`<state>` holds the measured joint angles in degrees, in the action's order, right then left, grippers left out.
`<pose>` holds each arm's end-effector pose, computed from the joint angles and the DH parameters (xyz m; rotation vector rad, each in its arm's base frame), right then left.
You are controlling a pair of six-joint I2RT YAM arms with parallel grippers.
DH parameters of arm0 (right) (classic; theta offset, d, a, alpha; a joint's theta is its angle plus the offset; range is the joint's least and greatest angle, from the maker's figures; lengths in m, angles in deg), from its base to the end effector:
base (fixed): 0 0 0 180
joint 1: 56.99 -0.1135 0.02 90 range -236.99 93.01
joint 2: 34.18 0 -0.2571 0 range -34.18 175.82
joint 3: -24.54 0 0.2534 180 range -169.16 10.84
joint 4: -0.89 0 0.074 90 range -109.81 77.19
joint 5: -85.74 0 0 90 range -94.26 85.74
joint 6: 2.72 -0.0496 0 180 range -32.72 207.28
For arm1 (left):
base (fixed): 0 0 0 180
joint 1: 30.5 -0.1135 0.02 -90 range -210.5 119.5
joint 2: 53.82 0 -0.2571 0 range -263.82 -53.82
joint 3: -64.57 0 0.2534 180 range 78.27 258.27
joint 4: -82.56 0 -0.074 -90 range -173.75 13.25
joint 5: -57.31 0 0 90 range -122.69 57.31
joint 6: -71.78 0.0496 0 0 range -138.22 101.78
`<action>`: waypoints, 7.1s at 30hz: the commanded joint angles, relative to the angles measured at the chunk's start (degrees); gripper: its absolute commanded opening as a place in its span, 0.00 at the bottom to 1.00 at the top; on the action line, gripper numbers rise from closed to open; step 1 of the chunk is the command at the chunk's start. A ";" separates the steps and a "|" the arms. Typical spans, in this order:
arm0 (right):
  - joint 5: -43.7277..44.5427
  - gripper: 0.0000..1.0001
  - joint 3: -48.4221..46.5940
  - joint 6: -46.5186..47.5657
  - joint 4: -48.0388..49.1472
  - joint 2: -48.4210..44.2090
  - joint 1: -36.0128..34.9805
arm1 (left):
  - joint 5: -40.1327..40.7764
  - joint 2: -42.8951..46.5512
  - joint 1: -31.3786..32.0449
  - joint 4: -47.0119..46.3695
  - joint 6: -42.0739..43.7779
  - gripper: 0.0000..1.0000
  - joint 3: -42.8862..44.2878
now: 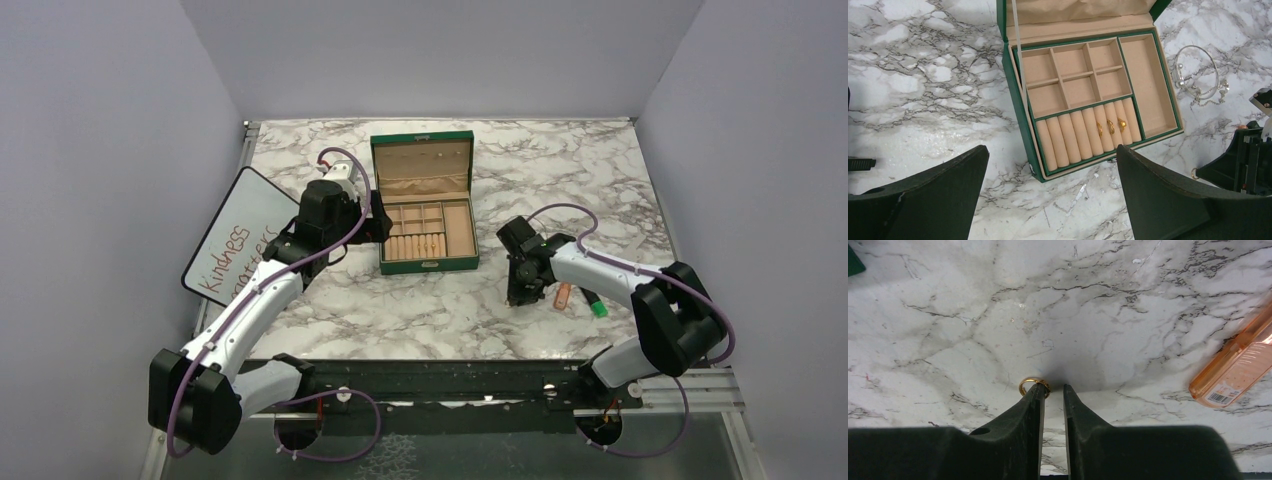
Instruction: Organize the mixed jewelry
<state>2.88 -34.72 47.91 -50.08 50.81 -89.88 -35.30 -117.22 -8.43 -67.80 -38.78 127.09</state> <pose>0.2168 0.1328 0.1397 0.1837 2.8749 0.0529 0.2444 -0.1015 0.2768 0.0561 2.1411 -0.4902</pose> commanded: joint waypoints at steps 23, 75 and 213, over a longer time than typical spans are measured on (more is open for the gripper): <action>2.94 0.00 5.73 -4.72 8.25 -10.00 0.29 | -21.32 -5.77 -0.08 -8.12 -7.02 0.99 -0.07; -13.07 0.01 14.90 -20.08 29.36 -29.95 0.33 | -13.27 -25.26 26.99 -41.78 -33.03 0.00 -4.74; -26.96 0.01 8.56 -7.46 39.16 -28.84 6.52 | -25.92 -7.74 5.12 -12.81 -20.94 0.78 2.15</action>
<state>-29.95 -23.18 33.79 -1.98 19.68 -83.52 -77.88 -128.52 -1.39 -102.73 -77.97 121.67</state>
